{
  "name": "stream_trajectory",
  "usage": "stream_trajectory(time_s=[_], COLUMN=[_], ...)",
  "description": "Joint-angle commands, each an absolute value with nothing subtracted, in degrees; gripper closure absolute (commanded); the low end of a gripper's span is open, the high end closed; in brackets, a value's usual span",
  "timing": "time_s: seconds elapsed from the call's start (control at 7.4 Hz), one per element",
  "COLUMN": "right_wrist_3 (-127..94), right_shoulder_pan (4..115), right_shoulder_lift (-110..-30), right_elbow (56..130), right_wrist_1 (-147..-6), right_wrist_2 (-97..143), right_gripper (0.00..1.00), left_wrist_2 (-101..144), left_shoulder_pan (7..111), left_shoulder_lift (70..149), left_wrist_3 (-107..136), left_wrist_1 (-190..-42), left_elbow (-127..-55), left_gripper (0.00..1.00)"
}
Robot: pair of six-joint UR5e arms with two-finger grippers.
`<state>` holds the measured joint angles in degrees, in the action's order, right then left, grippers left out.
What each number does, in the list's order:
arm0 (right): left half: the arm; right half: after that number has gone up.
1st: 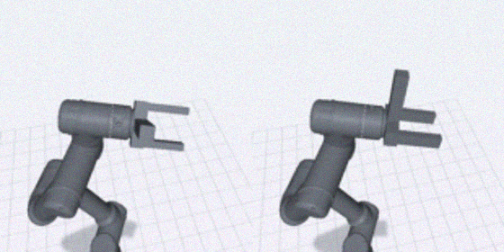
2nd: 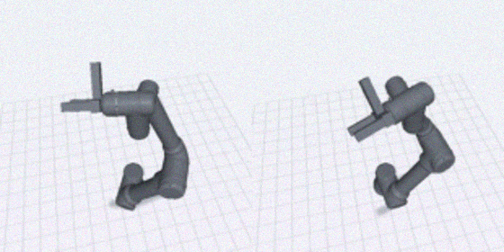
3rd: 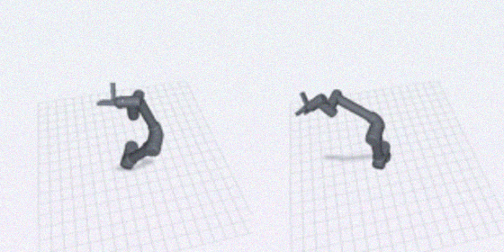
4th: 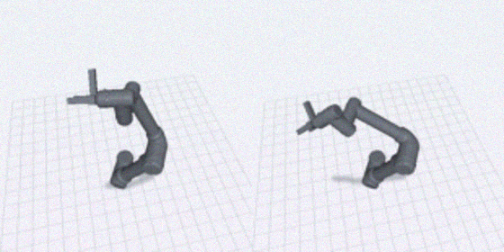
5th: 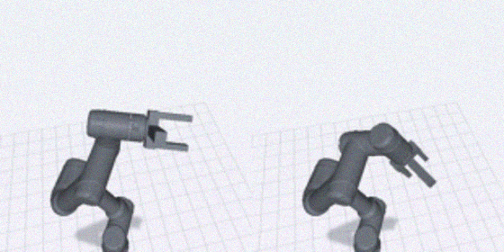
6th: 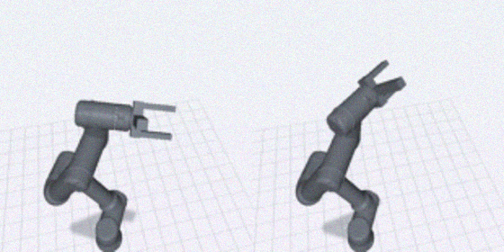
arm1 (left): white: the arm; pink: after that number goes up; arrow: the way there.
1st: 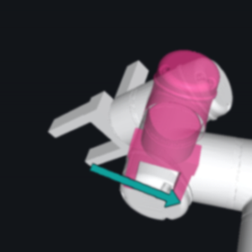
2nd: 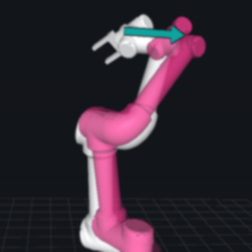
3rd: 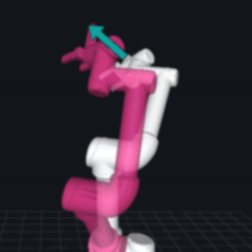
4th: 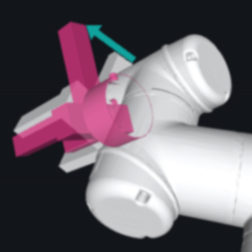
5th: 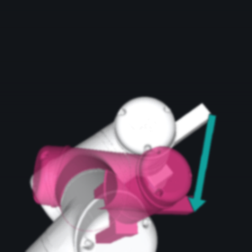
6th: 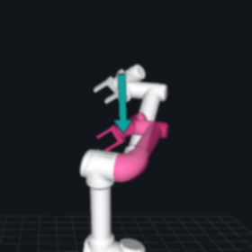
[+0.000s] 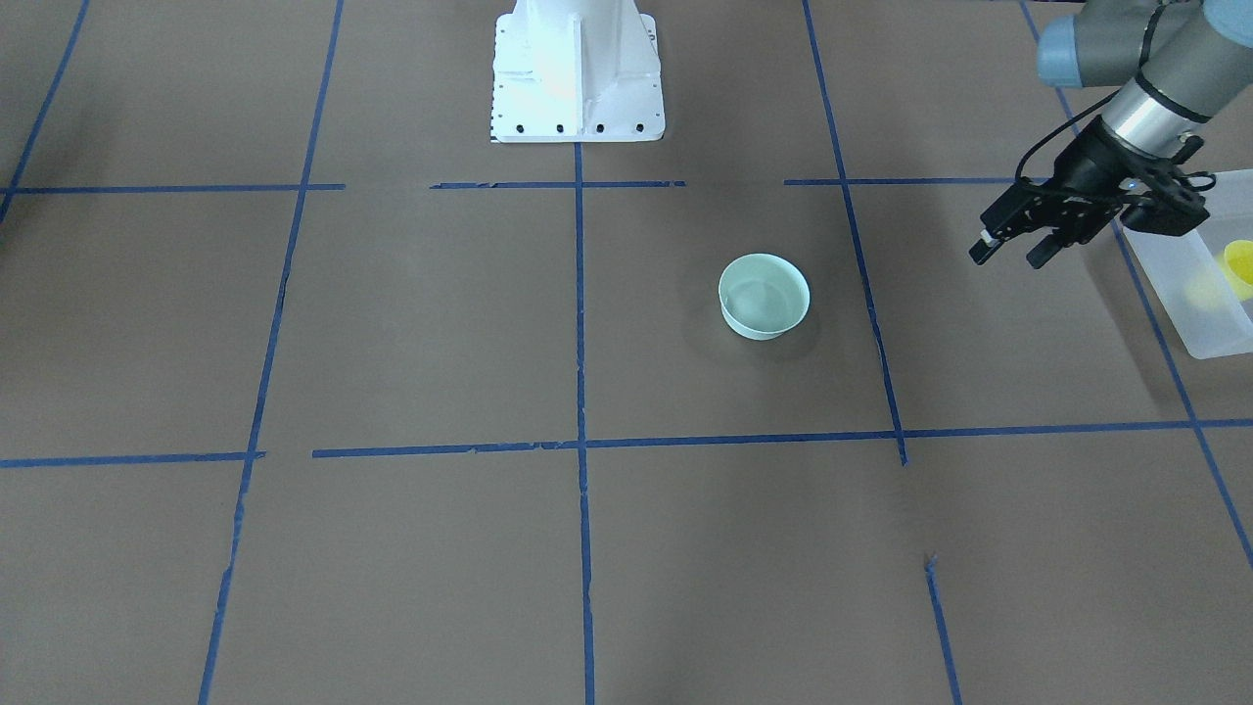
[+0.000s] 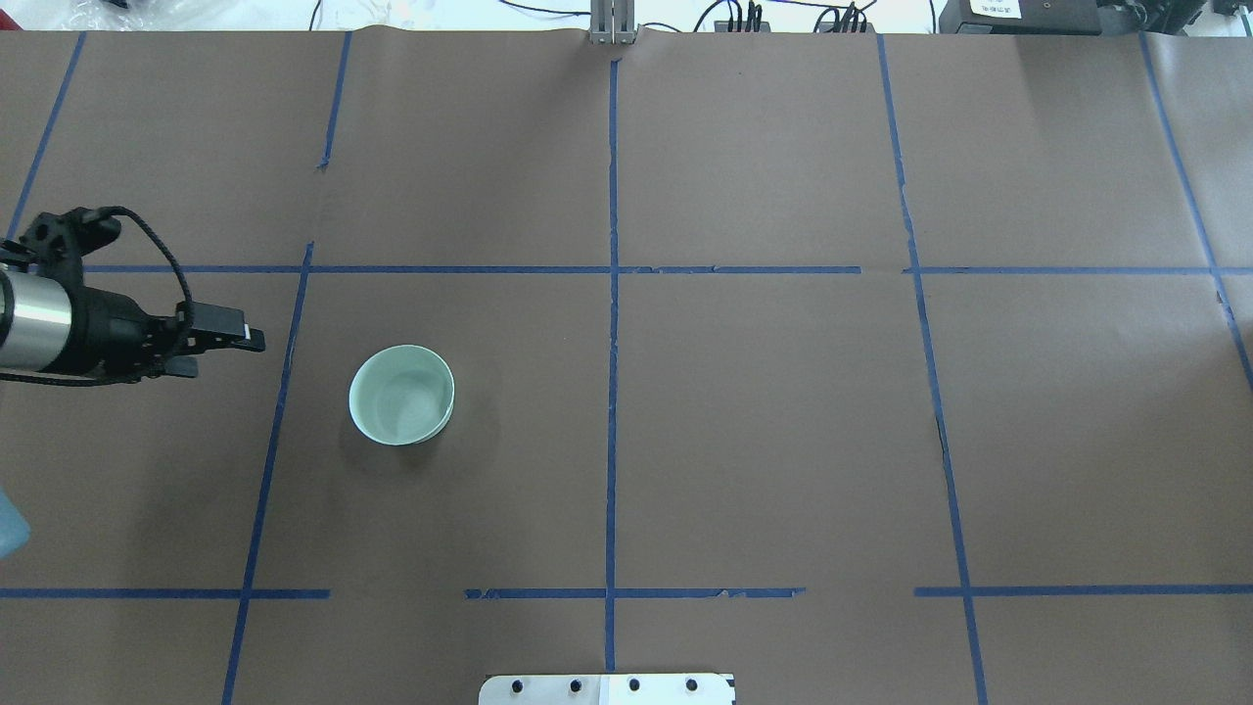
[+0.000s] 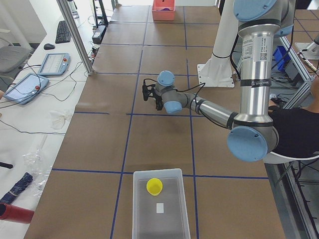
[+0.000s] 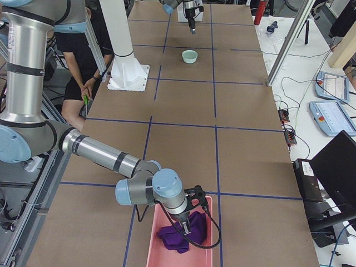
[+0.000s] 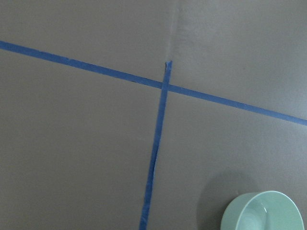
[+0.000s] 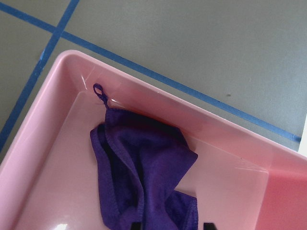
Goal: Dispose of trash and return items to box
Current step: 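Reach the left gripper to the pale green bowl and grasp its rim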
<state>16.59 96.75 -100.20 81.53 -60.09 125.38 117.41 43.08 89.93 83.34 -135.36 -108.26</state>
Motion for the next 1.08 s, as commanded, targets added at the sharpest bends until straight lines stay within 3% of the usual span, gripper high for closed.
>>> stream_trajectory(time_s=[0.0,0.27,0.54,0.68,0.95], right_wrist_3=[5.2,-2.2,-10.4,-13.0,-15.2], right_shoulder_pan=[96.6,94.7,90.1,88.7,85.7], right_shoulder_lift=[-99.9,-99.8,-99.8,-99.8,-99.8], right_elbow=[81.7,83.0,88.8,95.3,106.3], right_wrist_1=[-60.2,-60.5,-65.3,-73.0,-84.2], right_wrist_2=[130.0,133.2,134.3,135.4,135.9], right_gripper=[0.00,0.00,0.00,0.00,0.00], left_wrist_2=[110.9,104.0,103.4,103.3,103.3], left_shoulder_pan=[34.1,29.6,29.3,29.3,29.3], left_shoulder_lift=[95.2,100.4,100.5,100.5,100.0], left_wrist_3=[90.9,90.9,90.9,90.9,90.9], left_wrist_1=[-131.8,-121.0,-120.8,-120.7,-120.7], left_elbow=[-107.6,-106.6,-105.4,-105.2,-104.9], left_gripper=[0.00,0.01,0.09,0.24,0.69])
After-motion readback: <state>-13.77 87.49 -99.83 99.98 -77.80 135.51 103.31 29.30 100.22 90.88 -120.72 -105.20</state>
